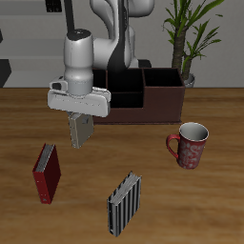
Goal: Place the yellow book into the back desk caddy's front compartment and place the red mug into the back desk caddy's right compartment
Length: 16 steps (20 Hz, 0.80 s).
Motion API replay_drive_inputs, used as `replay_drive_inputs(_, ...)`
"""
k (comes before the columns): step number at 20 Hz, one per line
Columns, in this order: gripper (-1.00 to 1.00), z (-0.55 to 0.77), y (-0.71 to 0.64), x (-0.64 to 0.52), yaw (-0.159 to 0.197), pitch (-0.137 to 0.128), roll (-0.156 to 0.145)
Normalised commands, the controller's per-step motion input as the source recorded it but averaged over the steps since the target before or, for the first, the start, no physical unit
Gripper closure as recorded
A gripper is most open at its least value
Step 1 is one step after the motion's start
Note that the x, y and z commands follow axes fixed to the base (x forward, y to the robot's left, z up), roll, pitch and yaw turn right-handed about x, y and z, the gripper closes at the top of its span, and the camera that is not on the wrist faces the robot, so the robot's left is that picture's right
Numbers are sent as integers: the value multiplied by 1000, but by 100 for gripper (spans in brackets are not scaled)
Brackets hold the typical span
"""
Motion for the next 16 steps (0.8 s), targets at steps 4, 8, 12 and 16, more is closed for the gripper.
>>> replay_drive_inputs(4,100,472,233,-97,142,-63,-3)
replay_drive_inputs(8,100,682,351,-141,155,-59,4)
replay_drive_inputs(12,100,522,277,-177,71,-61,38)
replay_drive_inputs(16,100,536,267,-227,64,-68,37)
